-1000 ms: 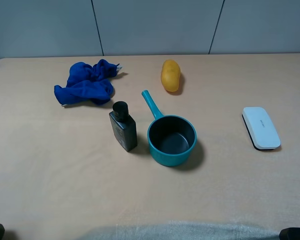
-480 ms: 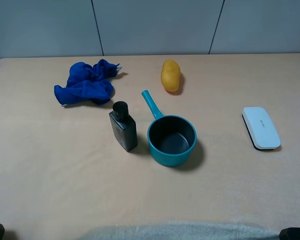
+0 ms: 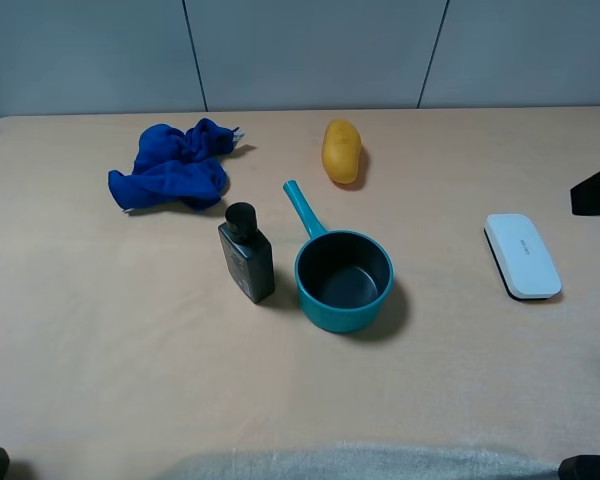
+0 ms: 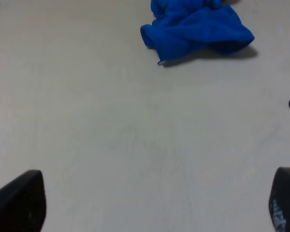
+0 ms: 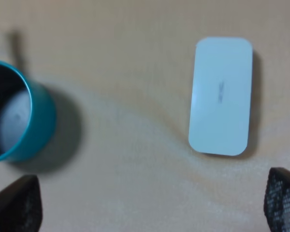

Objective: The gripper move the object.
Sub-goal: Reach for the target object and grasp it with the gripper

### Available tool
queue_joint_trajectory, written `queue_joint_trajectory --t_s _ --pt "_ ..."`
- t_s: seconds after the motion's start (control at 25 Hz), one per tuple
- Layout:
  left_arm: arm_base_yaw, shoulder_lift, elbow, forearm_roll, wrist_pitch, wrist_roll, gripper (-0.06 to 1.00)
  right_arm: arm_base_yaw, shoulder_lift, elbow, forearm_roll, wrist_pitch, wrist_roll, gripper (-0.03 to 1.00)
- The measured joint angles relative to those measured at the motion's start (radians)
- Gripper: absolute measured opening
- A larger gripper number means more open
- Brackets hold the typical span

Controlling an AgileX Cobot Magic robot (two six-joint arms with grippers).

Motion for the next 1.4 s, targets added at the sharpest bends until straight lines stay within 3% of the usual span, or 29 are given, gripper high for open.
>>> queue_joint_trajectory --t_s 0.4,0.56,0.96,1.4 --pt "0.0 0.0 0.0 0.0 0.0 0.0 0.93 0.007 0.139 0.0 0.031 -0.053 -0.055 0.69" --pt "0.0 0.0 0.0 0.0 0.0 0.0 0.93 0.096 0.186 -0.015 -0.002 -0.093 -0.05 0.69" --pt "0.0 0.0 0.0 0.0 0.0 0.0 0.93 0.346 0.41 -0.159 -0.129 -0.125 0.092 0.69" --pt "0.0 0.0 0.0 0.0 0.0 0.0 0.93 0.538 0.59 -0.2 -0.144 -0.199 0.163 0.69"
